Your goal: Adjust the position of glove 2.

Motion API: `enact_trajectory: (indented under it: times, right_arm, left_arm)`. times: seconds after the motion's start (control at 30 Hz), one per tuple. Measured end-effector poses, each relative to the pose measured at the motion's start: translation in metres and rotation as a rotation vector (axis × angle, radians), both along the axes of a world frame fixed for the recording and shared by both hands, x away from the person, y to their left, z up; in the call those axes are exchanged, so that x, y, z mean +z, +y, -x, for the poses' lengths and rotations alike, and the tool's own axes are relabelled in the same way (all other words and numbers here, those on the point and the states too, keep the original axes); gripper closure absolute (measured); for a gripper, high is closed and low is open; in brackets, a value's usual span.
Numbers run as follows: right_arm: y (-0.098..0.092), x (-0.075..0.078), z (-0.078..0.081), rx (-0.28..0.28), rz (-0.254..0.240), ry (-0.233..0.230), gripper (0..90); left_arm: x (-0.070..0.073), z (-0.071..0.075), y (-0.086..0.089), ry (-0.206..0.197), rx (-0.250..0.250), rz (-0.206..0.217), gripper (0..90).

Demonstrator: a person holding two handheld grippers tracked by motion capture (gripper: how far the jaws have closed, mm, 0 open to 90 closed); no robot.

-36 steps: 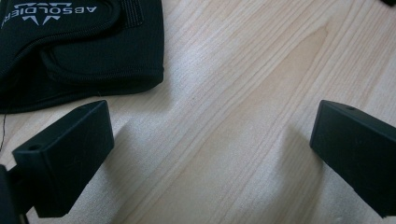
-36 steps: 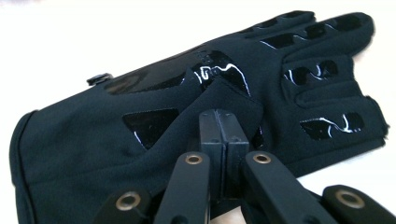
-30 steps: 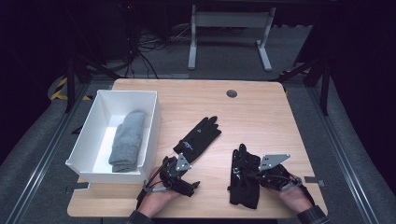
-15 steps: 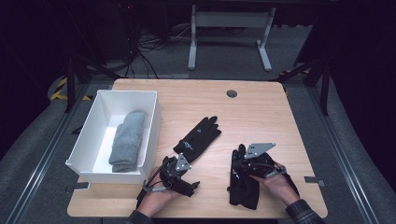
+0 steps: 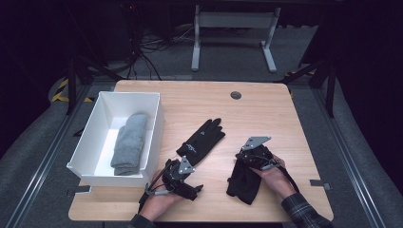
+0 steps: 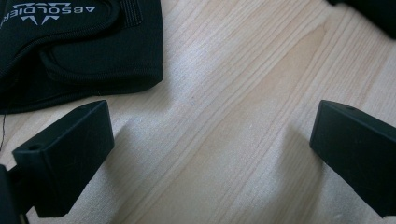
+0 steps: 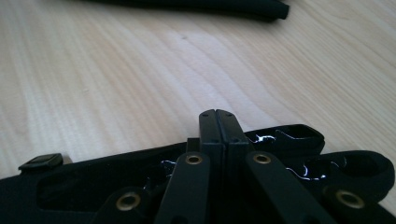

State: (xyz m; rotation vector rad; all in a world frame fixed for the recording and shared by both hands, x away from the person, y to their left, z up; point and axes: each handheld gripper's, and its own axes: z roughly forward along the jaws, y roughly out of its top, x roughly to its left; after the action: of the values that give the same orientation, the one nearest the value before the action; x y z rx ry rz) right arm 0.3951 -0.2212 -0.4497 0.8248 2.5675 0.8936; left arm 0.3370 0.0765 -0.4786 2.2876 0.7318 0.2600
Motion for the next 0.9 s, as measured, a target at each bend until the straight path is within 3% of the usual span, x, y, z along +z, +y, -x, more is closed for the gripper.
enact_trajectory:
  times: [0.17,0.33,0.4,0.57,0.67,0.77,0.9]
  right_arm:
    - [-0.006,0.001,-0.004,-0.008,-0.025,-0.005,87.9]
    - [-0.016,0.01,0.001,-0.023,-0.087,-0.023,69.9]
    - [-0.025,0.013,0.003,-0.047,-0.108,-0.038,58.1]
    - [-0.049,0.016,0.011,-0.114,-0.129,-0.087,39.6]
    - [-0.063,0.015,0.015,-0.152,-0.129,-0.107,34.5]
    - [-0.079,0.013,0.018,-0.179,-0.147,-0.103,31.9]
    - [-0.095,0.008,0.022,-0.2,-0.156,-0.102,28.9]
  left_arm:
    - [0.0,0.0,0.0,0.0,0.0,-0.002,0.1]
    - [0.006,-0.002,-0.003,0.038,0.015,-0.039,1.5]
    - [0.008,-0.003,-0.003,0.061,0.021,-0.041,1.6]
    - [0.013,-0.004,-0.004,0.063,0.036,-0.033,1.7]
    - [0.021,-0.006,-0.007,0.052,0.04,-0.023,3.2]
    - [0.027,-0.011,-0.011,0.047,0.054,0.0,5.0]
    - [0.033,-0.02,-0.015,0.045,0.059,-0.001,9.4]
